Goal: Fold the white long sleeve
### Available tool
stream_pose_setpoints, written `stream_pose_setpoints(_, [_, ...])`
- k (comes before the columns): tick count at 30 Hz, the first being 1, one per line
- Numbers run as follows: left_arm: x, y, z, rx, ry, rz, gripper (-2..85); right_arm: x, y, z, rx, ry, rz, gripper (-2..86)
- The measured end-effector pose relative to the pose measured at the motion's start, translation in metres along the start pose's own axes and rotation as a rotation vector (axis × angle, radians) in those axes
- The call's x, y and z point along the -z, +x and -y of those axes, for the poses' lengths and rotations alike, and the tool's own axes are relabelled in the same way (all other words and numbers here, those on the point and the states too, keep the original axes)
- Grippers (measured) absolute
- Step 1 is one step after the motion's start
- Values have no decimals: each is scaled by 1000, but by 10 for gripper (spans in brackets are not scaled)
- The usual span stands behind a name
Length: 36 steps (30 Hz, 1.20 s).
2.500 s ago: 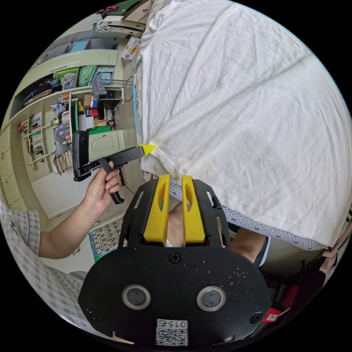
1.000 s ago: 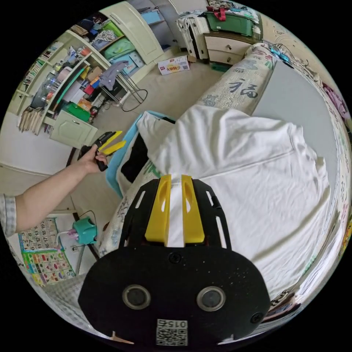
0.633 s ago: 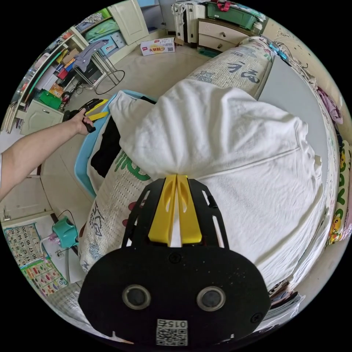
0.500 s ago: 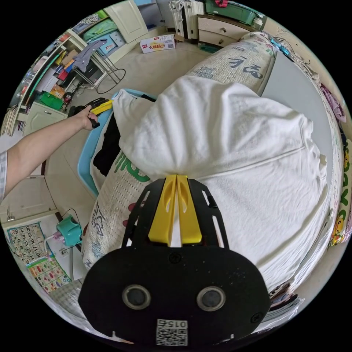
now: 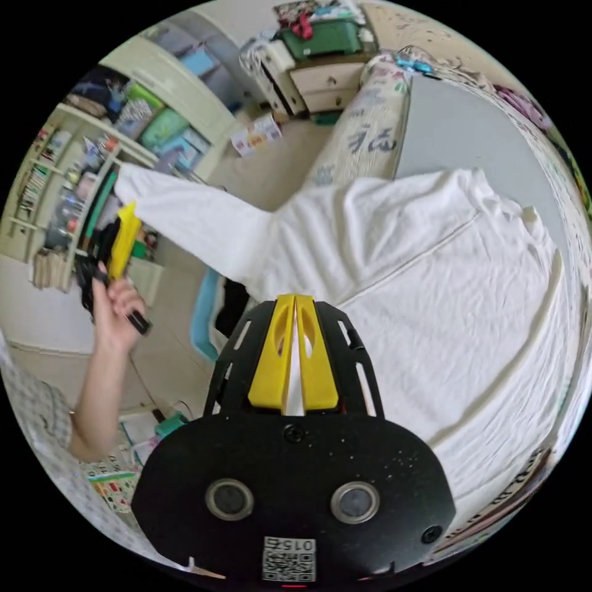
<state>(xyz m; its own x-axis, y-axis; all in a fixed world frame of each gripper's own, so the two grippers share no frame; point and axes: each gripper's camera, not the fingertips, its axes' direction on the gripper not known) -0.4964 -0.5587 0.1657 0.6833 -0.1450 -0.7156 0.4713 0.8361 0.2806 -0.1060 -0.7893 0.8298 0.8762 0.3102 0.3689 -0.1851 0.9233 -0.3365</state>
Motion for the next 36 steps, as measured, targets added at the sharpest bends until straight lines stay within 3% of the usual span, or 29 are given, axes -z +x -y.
stream_pose_setpoints(3, [-41, 67, -42, -56, -131, -45, -7, 61, 24, -24, -125, 93, 99, -8])
stream_pose_setpoints(6, [-89, 107, -99, -82, -347, 42, -4, 101, 65, -58, -291, 102, 182, -3])
stream_pose_setpoints(8, [-126, 112, -155, -36, -546, 164, 2, 113, 94, -84, -399, 7, 107, 1])
stream_pose_setpoints(11, [-150, 111, -203, 61, -739, 155, 21, 122, 114, -109, -420, -43, 63, 12])
stream_pose_setpoints(15, [-150, 139, -216, 21, -729, 204, 57, 124, 120, -119, -342, -48, 124, 37])
stream_pose_setpoints(22, [-189, 176, -226, -35, -636, 417, 93, 109, 104, -101, -115, -159, 57, 66])
stream_pose_setpoints(27, [-233, 184, -257, -101, -732, 540, 80, 104, 88, -95, 37, -266, 50, 67])
stream_pose_setpoints(31, [-233, 190, -268, -67, -691, 571, 9, 119, 78, -109, 128, -295, 55, 70])
stream_pose_setpoints(36, [-219, 200, -276, -23, -608, 576, 0, 130, 76, -129, 160, -304, 45, 71])
